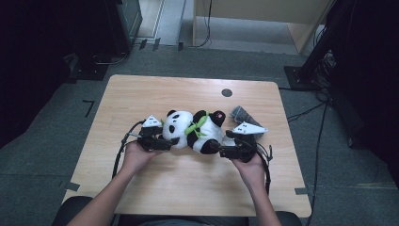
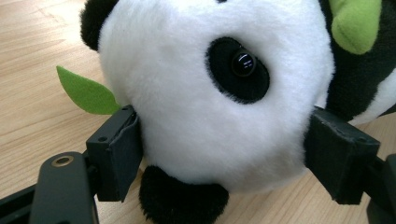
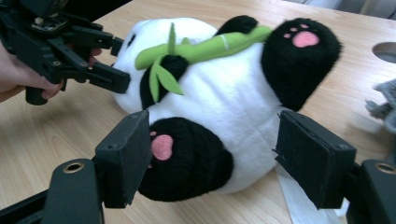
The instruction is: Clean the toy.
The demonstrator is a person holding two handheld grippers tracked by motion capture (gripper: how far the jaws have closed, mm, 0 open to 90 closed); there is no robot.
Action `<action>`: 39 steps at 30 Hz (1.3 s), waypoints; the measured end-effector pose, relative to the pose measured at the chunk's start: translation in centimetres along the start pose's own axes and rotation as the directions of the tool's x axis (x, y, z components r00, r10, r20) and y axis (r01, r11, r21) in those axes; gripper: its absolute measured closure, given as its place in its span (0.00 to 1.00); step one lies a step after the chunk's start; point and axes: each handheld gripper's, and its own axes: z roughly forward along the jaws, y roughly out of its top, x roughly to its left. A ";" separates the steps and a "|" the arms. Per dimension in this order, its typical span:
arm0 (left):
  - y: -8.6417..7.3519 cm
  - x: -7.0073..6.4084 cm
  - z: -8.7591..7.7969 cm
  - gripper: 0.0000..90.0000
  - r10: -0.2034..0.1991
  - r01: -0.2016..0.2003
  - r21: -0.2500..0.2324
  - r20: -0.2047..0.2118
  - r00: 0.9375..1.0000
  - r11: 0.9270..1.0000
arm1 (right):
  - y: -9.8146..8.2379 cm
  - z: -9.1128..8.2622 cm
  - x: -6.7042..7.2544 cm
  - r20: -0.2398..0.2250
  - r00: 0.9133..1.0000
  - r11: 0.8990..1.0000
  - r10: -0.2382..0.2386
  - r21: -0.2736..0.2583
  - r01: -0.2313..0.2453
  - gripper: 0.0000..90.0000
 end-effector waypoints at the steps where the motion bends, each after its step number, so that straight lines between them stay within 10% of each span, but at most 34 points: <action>1: 0.0 0.0 0.0 0.22 0.002 -0.002 0.001 0.000 1.000 1.000 | 0.0 0.1 0.1 -0.003 1.000 1.000 -0.007 -0.001 0.007 0.28; 12: 0.0 -0.1 0.0 0.22 -0.003 0.003 -0.003 -0.003 1.000 1.000 | -0.5 2.1 0.3 -0.066 0.998 0.999 -0.018 0.032 0.021 0.21; 20: 0.1 0.0 0.1 0.22 -0.021 0.021 -0.014 -0.001 1.000 1.000 | -1.2 4.6 1.4 -0.012 0.995 0.992 -0.101 0.076 0.101 0.14; 25: 0.2 0.0 0.2 0.23 -0.029 0.029 -0.007 -0.002 1.000 1.000 | -1.3 5.0 0.9 -0.043 0.999 0.999 -0.031 0.040 0.032 0.10; 30: 0.3 -0.1 0.2 0.23 -0.033 0.033 -0.008 -0.003 0.999 0.999 | -1.5 5.3 1.3 0.001 0.998 0.997 -0.060 0.040 0.060 0.10; 35: 0.4 0.0 0.2 0.23 -0.038 0.038 -0.013 0.000 0.999 0.999 | -2.2 5.3 1.6 0.117 0.978 0.985 -0.172 0.029 0.170 0.37; 39: 0.5 0.1 0.2 0.23 -0.049 0.049 -0.019 0.012 0.999 0.999 | -1.7 5.1 1.1 0.089 0.982 0.985 -0.169 0.052 0.165 0.58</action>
